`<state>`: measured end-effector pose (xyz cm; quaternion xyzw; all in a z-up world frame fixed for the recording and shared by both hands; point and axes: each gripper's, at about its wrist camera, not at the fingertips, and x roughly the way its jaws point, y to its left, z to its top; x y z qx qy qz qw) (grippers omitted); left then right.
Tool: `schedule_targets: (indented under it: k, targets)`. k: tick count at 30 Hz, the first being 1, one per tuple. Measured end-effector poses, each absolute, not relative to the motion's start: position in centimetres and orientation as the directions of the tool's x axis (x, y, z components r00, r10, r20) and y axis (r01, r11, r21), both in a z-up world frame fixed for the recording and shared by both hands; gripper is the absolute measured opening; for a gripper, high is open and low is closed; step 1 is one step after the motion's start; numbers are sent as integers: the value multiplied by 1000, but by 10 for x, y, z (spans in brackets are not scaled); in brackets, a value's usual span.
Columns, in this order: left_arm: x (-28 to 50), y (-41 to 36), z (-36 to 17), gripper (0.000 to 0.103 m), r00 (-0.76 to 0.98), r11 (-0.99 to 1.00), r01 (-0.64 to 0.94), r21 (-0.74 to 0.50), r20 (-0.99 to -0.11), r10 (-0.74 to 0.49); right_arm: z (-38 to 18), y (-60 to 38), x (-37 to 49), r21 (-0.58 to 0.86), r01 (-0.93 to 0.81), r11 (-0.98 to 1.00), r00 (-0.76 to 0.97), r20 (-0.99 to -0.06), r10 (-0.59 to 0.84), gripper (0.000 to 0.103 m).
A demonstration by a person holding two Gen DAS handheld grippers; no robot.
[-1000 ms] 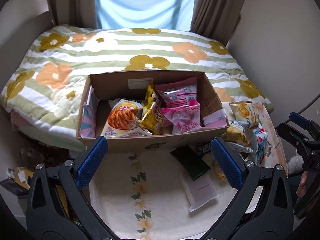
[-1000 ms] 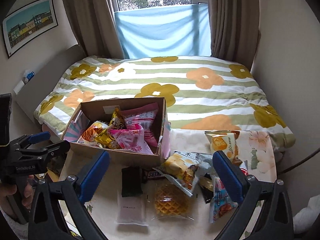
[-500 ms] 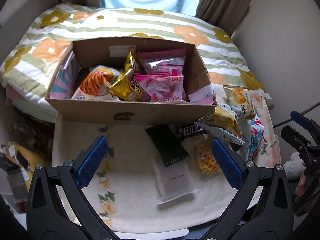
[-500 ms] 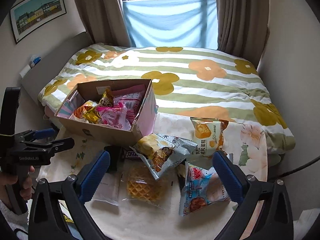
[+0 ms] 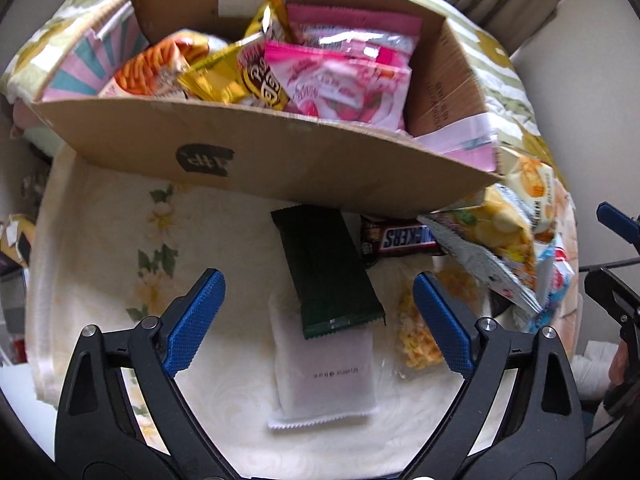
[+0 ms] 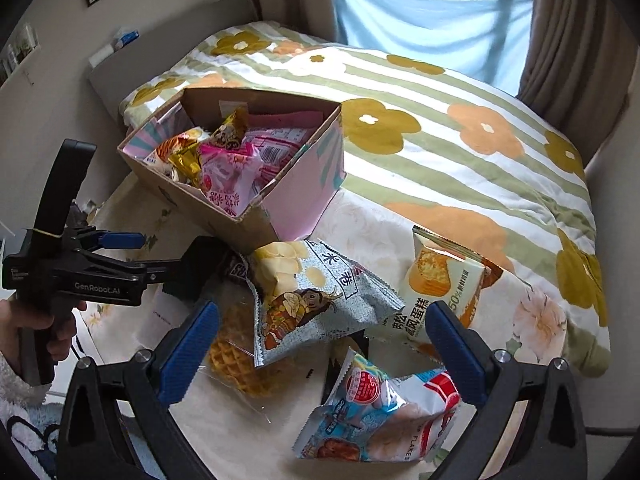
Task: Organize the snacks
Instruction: 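Move the left gripper toward the dark green bar on the table, then grasp the dark green bar with the left gripper while the right grasps the rice roll chip bag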
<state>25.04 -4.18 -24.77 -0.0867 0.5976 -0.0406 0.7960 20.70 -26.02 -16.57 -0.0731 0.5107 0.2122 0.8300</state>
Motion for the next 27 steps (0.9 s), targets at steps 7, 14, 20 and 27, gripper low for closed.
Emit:
schedule_targets:
  k: [7, 14, 20, 27]
  targets:
    - [260, -52, -278, 82, 226, 984, -58, -170, -962, -153, -190, -261, 226, 203, -355, 913, 311, -895, 320, 102]
    - [263, -64, -297, 79, 198, 988, -46, -144, -971, -133, -202, -262, 235, 226, -304, 925, 258, -916, 309, 102]
    - [263, -68, -306, 73, 185, 989, -44, -140, -974, -130, -210, -276, 242, 342, -45, 938, 236, -909, 343, 102]
    - [268, -76, -312, 69, 180, 991, -12, -131, -975, -127, -218, -279, 257, 377, 183, 908, 222, -915, 336, 102]
